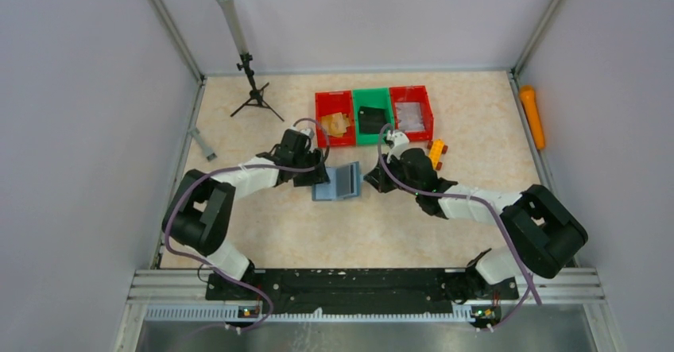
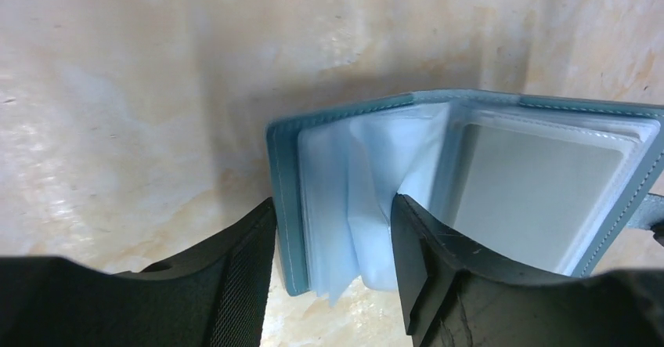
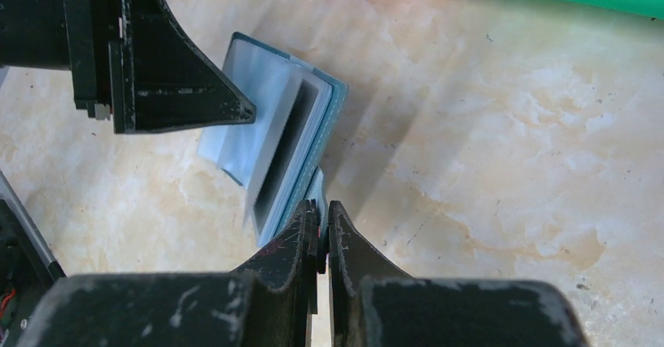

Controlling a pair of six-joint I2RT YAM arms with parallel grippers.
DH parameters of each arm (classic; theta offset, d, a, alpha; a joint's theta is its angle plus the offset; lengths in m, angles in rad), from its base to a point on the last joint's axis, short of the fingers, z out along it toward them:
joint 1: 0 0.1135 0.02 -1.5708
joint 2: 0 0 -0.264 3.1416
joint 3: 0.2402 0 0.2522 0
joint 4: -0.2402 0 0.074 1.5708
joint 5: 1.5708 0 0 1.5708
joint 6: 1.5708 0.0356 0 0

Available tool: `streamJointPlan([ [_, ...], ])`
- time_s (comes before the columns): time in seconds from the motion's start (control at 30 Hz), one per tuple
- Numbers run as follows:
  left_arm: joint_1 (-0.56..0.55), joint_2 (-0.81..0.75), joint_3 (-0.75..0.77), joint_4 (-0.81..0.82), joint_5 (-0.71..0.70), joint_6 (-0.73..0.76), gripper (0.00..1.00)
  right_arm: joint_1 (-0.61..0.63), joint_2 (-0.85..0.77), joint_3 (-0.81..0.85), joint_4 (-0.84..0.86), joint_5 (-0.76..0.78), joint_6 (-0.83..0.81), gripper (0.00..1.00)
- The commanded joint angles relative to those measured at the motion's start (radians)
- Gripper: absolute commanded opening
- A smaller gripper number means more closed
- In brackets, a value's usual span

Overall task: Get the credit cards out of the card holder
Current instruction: Pick up the card holder from the center of the board.

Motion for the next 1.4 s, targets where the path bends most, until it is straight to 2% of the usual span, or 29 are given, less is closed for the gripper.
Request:
streamJointPlan([
  [0.0, 0.075, -0.038, -0.047, -0.013, 0.004, -0.017, 0.60, -0.002, -0.009, 0.017, 0.030, 0.011, 0.002, 0.00],
  [0.1, 0.098, -0.080, -0.081, 0.012, 0.011, -0.029, 0.63, -0.001, 0.001, 0.023, 0.026, 0.008, 0.003, 0.00],
  [0.2, 0.108, -0.119, -0.109, 0.045, 0.025, -0.040, 0.71, -0.002, 0.008, 0.025, 0.027, 0.004, 0.003, 0.00],
  [0.3, 0.128, -0.146, -0.148, 0.113, 0.096, -0.057, 0.79, -0.002, 0.013, 0.027, 0.030, -0.002, 0.002, 0.00],
  [0.43, 0.156, -0.144, -0.164, 0.146, 0.170, -0.074, 0.83, -0.002, 0.020, 0.030, 0.024, -0.003, 0.000, 0.00],
  [0.63, 0.161, -0.151, -0.172, 0.161, 0.197, -0.070, 0.93, -0.002, 0.032, 0.037, 0.022, -0.013, 0.000, 0.00],
  [0.83, 0.158, -0.074, -0.150, 0.195, 0.307, -0.057, 0.98, -0.002, 0.043, 0.040, 0.028, -0.031, -0.001, 0.00],
  [1.13, 0.143, 0.046, -0.103, 0.194, 0.393, -0.062, 0.76, -0.002, 0.046, 0.042, 0.035, -0.045, 0.002, 0.00],
  [1.37, 0.141, 0.035, -0.110, 0.228, 0.420, -0.078, 0.51, -0.001, 0.059, 0.044, 0.039, -0.059, 0.014, 0.00],
])
